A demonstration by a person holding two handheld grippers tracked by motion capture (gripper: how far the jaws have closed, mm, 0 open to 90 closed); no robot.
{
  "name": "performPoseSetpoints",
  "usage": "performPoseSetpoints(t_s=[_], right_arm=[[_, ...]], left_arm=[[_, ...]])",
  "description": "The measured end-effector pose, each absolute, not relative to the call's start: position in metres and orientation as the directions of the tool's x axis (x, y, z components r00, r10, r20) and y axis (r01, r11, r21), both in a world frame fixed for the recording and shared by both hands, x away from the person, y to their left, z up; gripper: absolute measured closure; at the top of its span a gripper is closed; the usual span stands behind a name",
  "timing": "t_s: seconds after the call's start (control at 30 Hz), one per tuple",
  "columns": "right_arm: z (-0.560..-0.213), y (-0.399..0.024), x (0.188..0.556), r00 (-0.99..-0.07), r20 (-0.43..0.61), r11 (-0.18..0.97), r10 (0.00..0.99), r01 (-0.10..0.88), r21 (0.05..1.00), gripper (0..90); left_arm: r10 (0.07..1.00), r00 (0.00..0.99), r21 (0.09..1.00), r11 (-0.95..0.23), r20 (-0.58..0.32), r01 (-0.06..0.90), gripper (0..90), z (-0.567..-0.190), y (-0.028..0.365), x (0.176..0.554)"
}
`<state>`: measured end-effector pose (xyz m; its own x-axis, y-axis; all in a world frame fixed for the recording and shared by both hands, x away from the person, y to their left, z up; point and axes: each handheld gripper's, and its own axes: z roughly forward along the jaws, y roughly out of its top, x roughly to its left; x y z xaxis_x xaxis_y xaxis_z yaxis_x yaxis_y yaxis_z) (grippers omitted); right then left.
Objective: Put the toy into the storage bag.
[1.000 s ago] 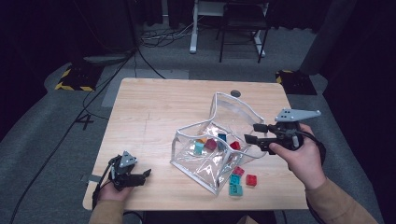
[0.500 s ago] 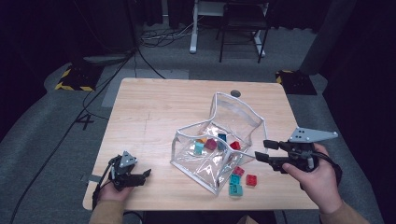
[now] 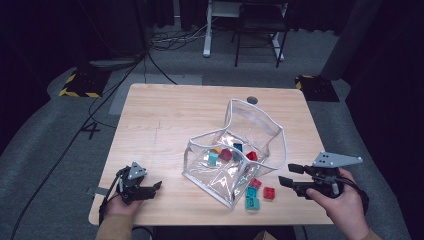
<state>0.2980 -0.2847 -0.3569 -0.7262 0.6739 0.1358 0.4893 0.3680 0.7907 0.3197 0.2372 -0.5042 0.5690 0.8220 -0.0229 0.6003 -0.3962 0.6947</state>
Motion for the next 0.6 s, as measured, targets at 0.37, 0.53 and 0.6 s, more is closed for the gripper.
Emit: performPoseSetpoints(t_s=[0.37, 0.53, 0.6], right_arm=[[-0.405, -0.284, 0.303, -0.706, 0.172, 0.382, 0.687, 0.552, 0.741, 37.3], [-0.419, -0.284, 0.306, -0.698, 0.176, 0.384, 0.694, 0.565, 0.73, 35.4], [-0.427, -0.283, 0.307, -0.696, 0.18, 0.387, 0.695, 0.573, 0.722, 34.7]], left_arm=[[0.822, 0.569, 0.695, -0.396, -0.023, 0.6, 22.4, -0.504, 0.237, 0.32], [0.822, 0.569, 0.695, -0.396, -0.023, 0.6, 22.4, -0.504, 0.237, 0.32], [0.822, 0.569, 0.695, -0.396, -0.023, 0.6, 22.4, -0.504, 0.237, 0.32]])
